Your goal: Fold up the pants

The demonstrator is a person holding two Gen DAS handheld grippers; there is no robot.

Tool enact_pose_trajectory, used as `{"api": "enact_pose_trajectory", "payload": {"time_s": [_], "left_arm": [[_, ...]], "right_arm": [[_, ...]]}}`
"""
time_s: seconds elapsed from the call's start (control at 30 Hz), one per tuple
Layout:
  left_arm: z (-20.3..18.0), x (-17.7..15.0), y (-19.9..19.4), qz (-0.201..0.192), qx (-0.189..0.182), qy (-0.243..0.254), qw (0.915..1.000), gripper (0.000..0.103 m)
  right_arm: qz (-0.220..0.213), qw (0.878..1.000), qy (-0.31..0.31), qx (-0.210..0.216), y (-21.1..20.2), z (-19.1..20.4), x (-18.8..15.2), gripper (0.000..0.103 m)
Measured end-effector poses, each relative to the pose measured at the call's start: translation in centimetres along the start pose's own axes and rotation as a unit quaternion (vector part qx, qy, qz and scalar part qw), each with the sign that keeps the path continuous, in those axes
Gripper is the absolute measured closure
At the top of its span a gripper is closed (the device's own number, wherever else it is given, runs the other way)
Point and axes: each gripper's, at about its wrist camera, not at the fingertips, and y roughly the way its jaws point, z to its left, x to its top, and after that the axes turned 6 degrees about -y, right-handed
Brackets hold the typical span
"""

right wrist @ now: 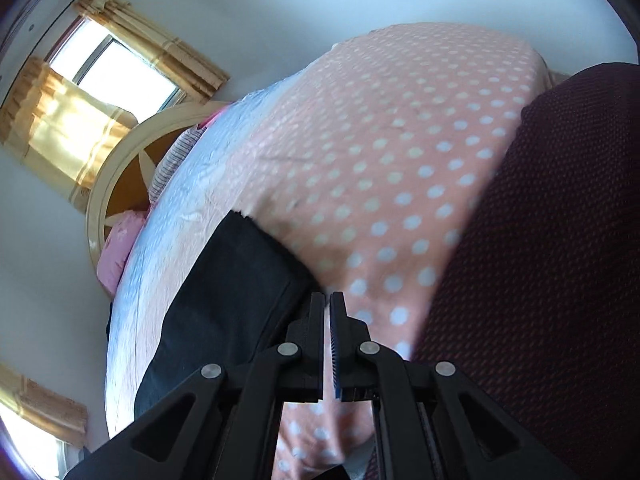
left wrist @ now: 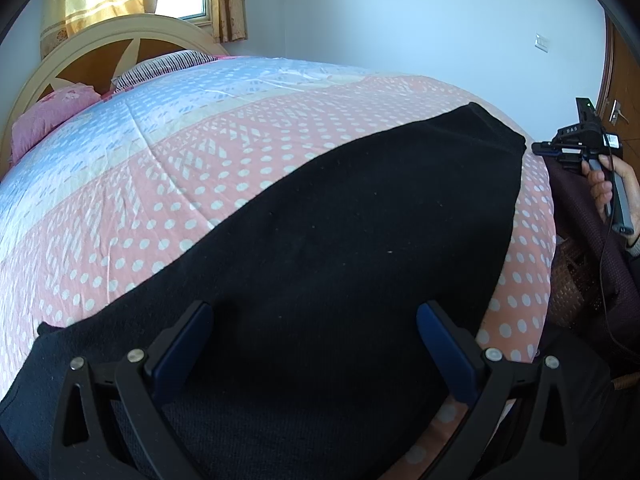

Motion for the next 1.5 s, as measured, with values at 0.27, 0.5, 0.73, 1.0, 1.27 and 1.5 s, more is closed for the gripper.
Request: {"api": "enact_pose_trajectory", "payload": {"time_s": [0.27,0.5,0.73,1.0,1.27,1.5], "left_arm": [[0.1,0.0,-0.1,0.0,0.0,0.0,1.0,0.0],[0.1,0.0,0.0,0.0,-0.001,0.0,1.0,0.0],[0.2,-0.1,-0.1,0.0,-0.001,0.001,1.0,0.0],[0.2,-0.1,-0.1,-0.001,-0.001,0.0,1.0,0.0],[0.3,-0.1,-0.1,-0.003,-0.001,-0.001,1.0,0.0],[0.2,0.0,0.0,-0.003,-0.001,-0.001,1.0,0.0]], "right_arm": [[-0.001,0.999,-0.035,-0.002,1.2,2.0,0.5,0.04],[-0.013,0.998,-0.054,-0.001,1.7,3.1,1.0,0.057],[-0.008,0.997,-0.082,-0.01,2.9,4.1,1.0,0.078],[-0.03,0.994,-0.108,-0.008,1.0,4.8,0.5,0.098],[-0.014,0.996,-0.087,-0.02,2.5,3.1,0.4,0.096],[-0.063,0.987,-0.146,-0.011,-0.1,6.8,-0.4,0.077]]}}
